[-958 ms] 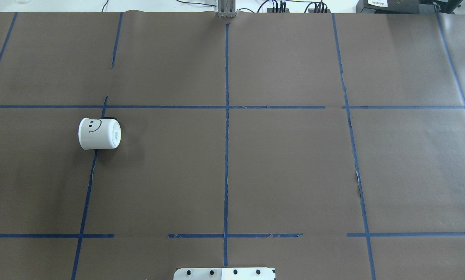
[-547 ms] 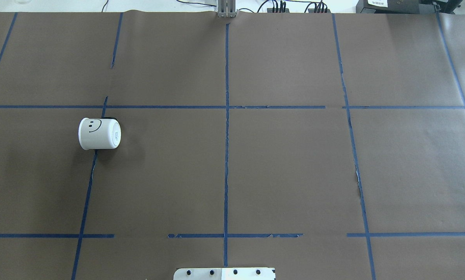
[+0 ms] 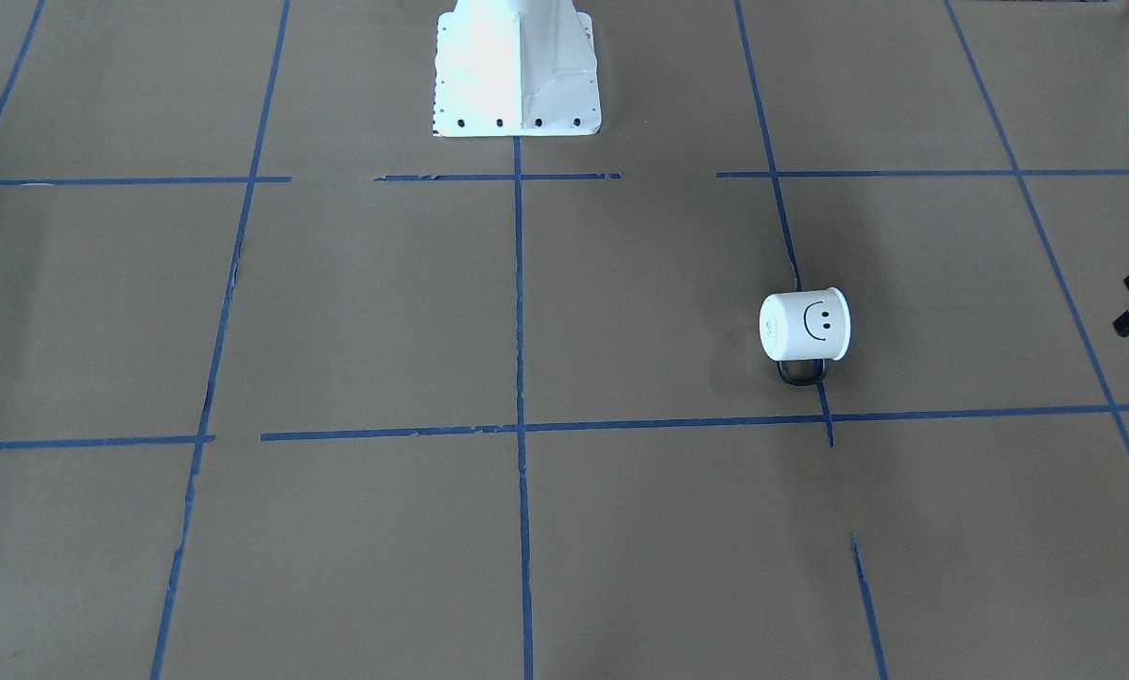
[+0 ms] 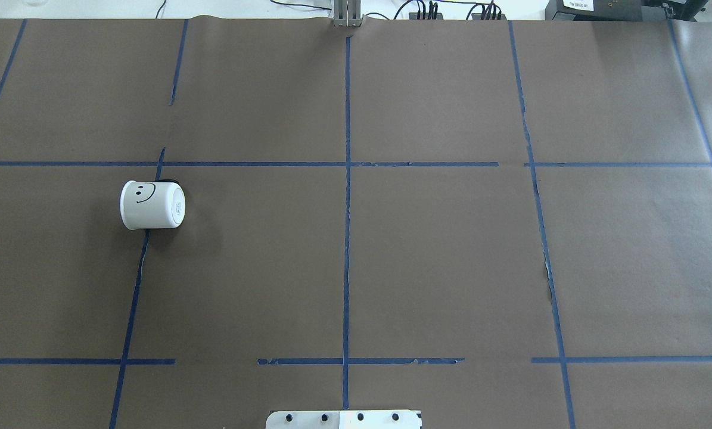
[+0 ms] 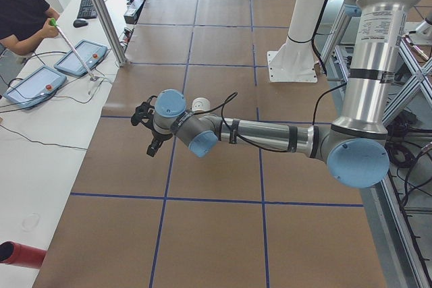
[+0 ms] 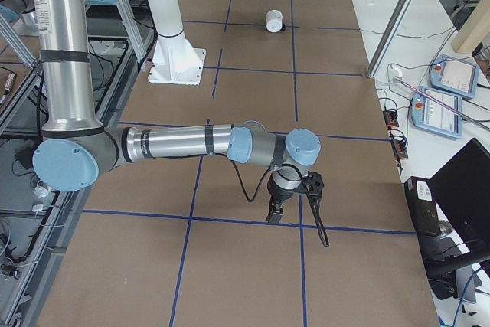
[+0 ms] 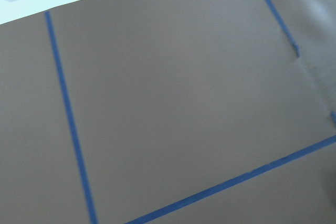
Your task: Flip mug
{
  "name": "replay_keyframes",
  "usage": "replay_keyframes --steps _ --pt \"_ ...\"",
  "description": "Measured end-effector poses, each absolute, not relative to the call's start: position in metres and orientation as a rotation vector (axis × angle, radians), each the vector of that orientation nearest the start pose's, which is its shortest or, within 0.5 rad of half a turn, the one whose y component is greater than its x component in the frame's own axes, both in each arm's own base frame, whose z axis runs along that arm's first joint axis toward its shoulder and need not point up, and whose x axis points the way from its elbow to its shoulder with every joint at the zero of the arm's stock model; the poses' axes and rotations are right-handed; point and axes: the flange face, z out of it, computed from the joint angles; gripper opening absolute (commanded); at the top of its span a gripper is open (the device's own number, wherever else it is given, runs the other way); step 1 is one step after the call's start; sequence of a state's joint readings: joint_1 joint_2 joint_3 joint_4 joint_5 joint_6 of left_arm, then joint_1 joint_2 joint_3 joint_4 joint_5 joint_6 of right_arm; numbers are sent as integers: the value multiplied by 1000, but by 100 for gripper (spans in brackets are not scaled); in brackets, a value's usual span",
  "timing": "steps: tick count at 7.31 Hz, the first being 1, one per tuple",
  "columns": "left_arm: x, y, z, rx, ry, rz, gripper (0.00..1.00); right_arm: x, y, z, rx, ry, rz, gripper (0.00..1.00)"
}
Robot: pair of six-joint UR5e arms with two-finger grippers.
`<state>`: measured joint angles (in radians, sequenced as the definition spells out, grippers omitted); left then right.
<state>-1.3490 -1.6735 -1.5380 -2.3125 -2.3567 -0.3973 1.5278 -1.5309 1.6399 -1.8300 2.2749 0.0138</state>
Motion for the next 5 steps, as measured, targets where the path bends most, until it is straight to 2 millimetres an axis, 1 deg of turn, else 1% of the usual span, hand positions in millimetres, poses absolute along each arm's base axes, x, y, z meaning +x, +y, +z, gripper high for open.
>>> replay_keyframes --steps 1,2,4,5 --pt "85 -548 528 495 1015 112 100 48 -497 634 -164 -698 25 100" --pt "100 -541 535 473 1085 80 100 48 -497 634 -163 -698 25 100" --pt "117 -528 562 423 1182 42 100 48 -497 634 -164 -698 25 100" --pt "126 -521 567 397 1225 12 100 48 -497 634 -164 -698 25 100"
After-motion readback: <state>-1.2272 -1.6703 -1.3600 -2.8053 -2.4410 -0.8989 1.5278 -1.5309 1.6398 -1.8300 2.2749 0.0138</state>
